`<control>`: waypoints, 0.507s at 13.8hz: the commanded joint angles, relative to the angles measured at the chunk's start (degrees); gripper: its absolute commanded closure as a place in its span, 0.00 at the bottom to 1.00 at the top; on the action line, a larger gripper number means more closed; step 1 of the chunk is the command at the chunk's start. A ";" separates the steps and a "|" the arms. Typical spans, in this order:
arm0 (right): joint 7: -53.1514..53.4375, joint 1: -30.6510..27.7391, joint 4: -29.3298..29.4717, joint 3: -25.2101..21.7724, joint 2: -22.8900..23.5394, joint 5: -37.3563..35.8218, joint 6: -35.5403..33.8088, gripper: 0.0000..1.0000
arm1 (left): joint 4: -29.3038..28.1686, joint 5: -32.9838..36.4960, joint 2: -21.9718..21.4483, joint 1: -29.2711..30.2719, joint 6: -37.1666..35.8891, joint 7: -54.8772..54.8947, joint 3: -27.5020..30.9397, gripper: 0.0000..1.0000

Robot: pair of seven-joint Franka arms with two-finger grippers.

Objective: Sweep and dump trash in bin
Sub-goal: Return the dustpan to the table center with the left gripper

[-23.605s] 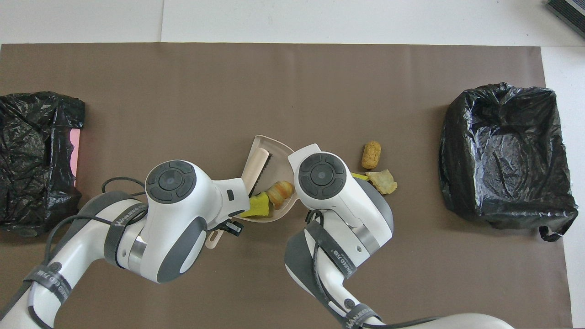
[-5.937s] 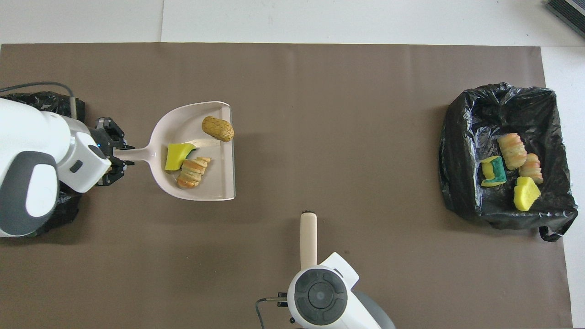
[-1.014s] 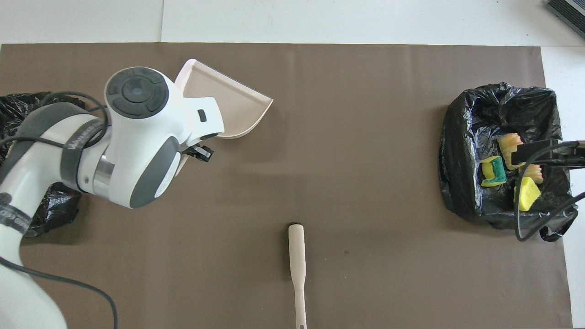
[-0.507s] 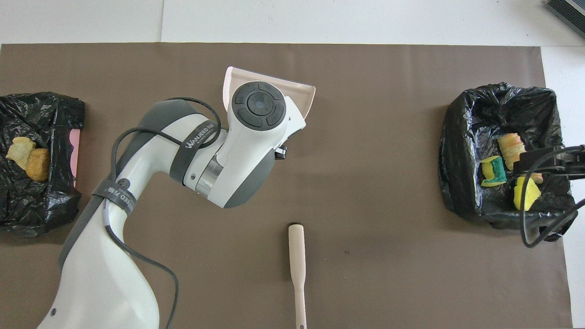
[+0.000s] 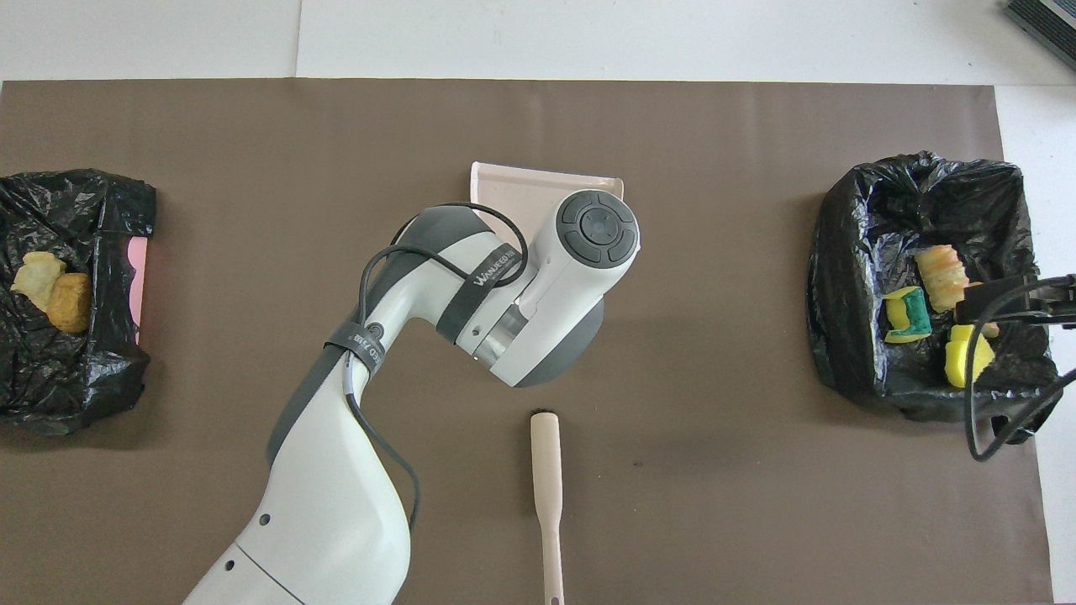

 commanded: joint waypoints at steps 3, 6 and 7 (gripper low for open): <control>-1.26 -0.92 0.78 0.44 0.18 0.13 -0.93 0.00 | -0.46 -3.26 -0.26 0.14 1.17 -0.44 1.36 0.86; -1.35 -0.92 0.78 0.44 0.09 0.21 -0.93 0.00 | -0.81 -2.29 -1.22 0.41 0.55 -0.27 2.15 0.06; -1.43 -0.92 0.78 0.44 0.09 0.21 -1.01 0.00 | -2.99 -2.20 -3.93 1.71 0.90 0.00 2.07 0.00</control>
